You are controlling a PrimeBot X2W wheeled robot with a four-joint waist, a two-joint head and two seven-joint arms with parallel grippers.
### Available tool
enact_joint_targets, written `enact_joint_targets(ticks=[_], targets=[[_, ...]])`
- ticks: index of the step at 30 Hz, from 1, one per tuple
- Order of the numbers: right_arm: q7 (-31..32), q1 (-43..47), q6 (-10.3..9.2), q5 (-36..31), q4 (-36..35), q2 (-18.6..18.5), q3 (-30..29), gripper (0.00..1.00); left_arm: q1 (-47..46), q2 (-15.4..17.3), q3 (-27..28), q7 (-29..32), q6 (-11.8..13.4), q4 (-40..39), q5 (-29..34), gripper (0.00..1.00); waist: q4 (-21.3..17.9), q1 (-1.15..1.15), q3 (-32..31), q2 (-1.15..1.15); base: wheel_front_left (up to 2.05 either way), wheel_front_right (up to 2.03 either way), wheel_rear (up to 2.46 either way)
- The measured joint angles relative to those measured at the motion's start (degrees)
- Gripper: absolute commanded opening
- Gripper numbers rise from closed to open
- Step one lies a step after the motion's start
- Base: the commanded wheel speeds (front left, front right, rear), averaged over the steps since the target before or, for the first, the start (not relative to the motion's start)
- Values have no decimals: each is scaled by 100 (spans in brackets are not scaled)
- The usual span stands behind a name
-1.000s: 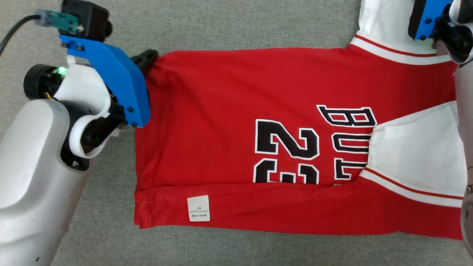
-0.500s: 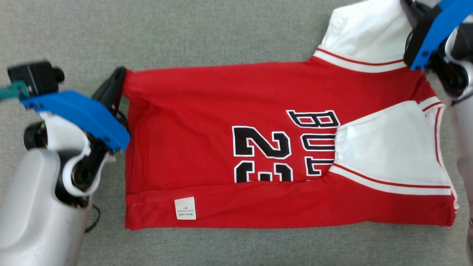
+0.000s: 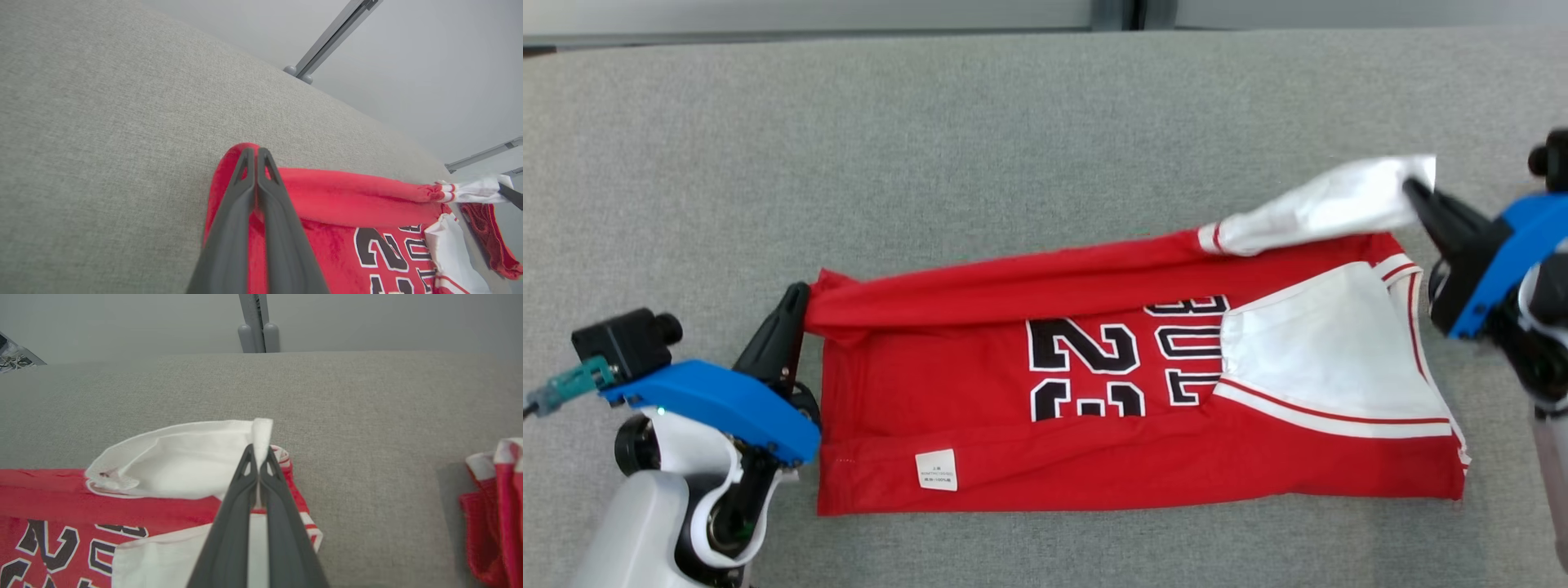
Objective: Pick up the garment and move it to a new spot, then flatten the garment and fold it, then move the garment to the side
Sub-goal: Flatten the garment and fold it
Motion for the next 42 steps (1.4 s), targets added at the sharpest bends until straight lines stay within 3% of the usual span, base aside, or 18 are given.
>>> enact_joint_targets(ticks=[9,20,23,25,26,27,33,39,42], targets=[[520,1657,0,102,-1359,356,-602,0,568,-31,-37,-381,-86,130,66,0,-93,0,-350,0,0,0,0],[909,2980,0,-3,-2349,1018,-1255,0,1003,-207,-67,-530,9,218,4,0,-45,0,-532,0,0,0,0],[904,3243,0,-51,-2560,1196,-1347,0,1005,-250,-68,-553,9,264,-19,32,-43,0,-540,0,0,0,0],[900,3381,0,-130,-2646,1292,-1410,0,1014,-292,-66,-588,-12,304,-74,42,-47,0,-546,0,0,0,0],[902,3456,0,-181,-2674,1324,-1441,48,1021,-290,-59,-621,-22,338,-75,76,-50,0,-551,0,0,0,0],[905,3524,0,-192,-2689,1370,-1479,100,1028,-282,-60,-661,-21,369,-47,100,-56,0,-557,0,0,0,0],[875,3767,0,-245,-2786,1559,-1610,100,1077,-290,-64,-1043,-163,465,73,100,-90,1,-649,0,0,0,0],[623,3620,0,-504,-2854,1607,-1764,100,1053,-282,2,-1909,-347,478,471,100,-109,1,-813,0,0,0,0],[694,3438,0,-648,-2698,1634,-1783,100,847,-229,-47,-2314,-322,750,890,100,-52,1,-934,0,0,0,0]])
